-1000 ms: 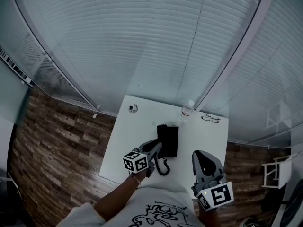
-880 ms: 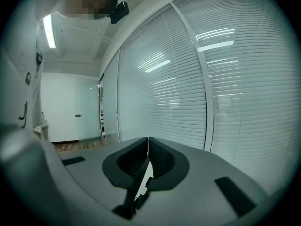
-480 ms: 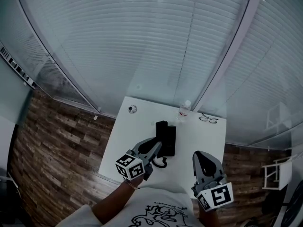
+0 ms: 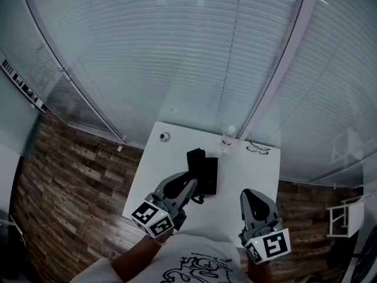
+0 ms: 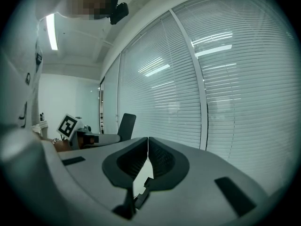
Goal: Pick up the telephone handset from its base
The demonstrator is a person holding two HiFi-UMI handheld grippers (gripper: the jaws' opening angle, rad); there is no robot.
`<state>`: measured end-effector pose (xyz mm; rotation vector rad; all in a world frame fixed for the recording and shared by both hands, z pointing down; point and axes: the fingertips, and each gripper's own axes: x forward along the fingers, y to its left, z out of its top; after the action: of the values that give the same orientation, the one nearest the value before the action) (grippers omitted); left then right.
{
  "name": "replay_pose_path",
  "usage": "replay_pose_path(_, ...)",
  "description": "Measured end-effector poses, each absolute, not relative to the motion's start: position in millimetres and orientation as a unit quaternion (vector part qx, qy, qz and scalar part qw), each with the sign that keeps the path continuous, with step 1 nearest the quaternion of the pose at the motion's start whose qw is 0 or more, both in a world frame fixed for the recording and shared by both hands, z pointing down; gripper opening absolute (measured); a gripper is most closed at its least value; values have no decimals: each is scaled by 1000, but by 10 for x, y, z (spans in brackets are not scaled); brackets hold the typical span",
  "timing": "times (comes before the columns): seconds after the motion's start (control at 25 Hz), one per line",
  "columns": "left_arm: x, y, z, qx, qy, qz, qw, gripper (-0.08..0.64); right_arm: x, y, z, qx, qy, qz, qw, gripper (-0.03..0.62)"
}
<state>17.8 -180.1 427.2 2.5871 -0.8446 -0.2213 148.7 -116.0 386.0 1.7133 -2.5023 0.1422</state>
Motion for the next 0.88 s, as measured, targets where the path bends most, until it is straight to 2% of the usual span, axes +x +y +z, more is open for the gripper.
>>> replay_pose_path(0.4, 30, -1615, 3827, 933, -317, -92, 141, 66, 1487, -1078, 3838, 567, -821, 43, 55, 6)
replay_pose_path(0.88, 32, -1621, 3807, 936, -315, -85, 134, 66, 1447, -1081, 3788, 570, -819, 16, 68, 6)
